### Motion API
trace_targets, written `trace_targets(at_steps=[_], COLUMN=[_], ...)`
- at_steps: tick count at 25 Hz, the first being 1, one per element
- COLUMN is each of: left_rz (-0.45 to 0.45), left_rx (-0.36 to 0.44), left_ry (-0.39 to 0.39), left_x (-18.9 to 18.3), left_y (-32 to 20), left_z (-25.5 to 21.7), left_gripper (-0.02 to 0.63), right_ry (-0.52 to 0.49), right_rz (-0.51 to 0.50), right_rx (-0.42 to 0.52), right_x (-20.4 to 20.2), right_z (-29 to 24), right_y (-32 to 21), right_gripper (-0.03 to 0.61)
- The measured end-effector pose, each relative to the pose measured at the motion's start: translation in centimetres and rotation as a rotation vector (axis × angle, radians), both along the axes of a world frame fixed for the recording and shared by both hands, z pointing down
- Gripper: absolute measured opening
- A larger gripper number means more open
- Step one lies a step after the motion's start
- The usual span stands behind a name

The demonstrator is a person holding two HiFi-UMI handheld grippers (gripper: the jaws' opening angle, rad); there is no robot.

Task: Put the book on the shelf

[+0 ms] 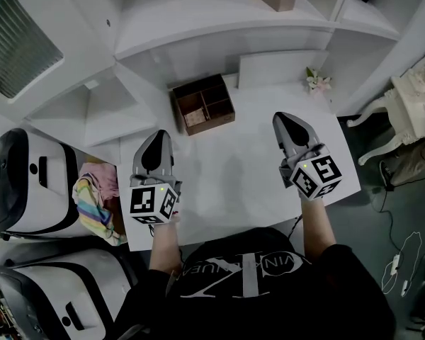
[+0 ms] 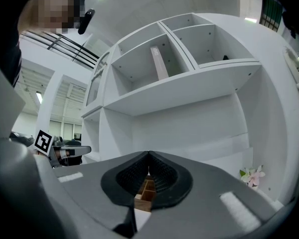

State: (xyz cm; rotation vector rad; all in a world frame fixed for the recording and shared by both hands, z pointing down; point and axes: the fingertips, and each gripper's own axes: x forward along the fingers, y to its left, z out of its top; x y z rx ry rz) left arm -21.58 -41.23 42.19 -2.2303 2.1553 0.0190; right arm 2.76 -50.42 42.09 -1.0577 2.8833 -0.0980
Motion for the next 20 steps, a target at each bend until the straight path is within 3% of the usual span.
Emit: trace_targets(at_steps=[20], left_rz=[-0.013], left_rx=[-0.004], left_ry=[-0.002], left_x=[-0.19], left_y=[0.30], left_z=[0.22], left_gripper=[0.000], right_ry=[-0.019], right_rz=[0.020], right_rx=[-0.014], right_x=[0.30], right_z=[0.64], right_y=[-0.44], right_gripper=[0.008])
